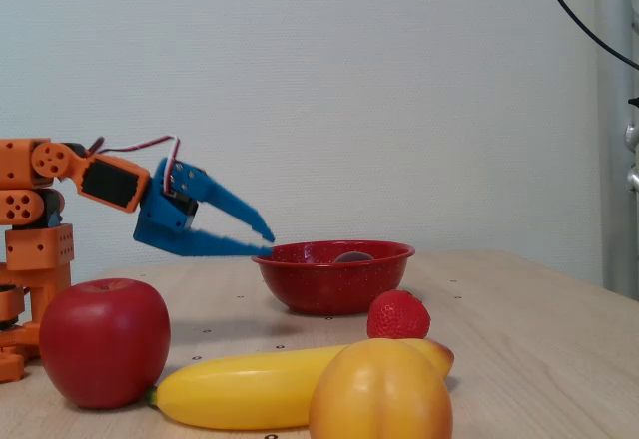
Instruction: Put plum in the red bowl.
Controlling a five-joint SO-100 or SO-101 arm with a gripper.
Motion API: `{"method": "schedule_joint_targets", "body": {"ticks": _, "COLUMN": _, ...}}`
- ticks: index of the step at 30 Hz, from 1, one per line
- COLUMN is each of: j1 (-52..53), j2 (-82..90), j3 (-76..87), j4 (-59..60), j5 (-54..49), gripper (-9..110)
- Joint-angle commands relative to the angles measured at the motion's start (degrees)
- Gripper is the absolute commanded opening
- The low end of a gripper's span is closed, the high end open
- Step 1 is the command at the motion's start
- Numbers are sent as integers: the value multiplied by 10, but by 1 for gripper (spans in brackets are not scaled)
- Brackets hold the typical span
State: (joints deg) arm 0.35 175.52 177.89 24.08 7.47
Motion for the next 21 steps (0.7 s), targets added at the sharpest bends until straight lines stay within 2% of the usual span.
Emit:
{"method": "schedule_joint_targets", "body": {"ticks": 1, "j1": -11, "j2": 19, "j3": 8, "j4": 47, "j5": -21, "gripper": 0}}
{"method": "schedule_joint_targets", "body": {"ticks": 7, "j1": -10, "j2": 54, "j3": 8, "j4": 131, "j5": -33, "gripper": 0}}
{"method": "schedule_joint_targets", "body": {"ticks": 12, "j1": -18, "j2": 96, "j3": 9, "j4": 253, "j5": -42, "gripper": 0}}
{"method": "schedule_joint_targets", "body": {"ticks": 21, "j1": -20, "j2": 96, "j3": 9, "j4": 264, "j5": -51, "gripper": 0}}
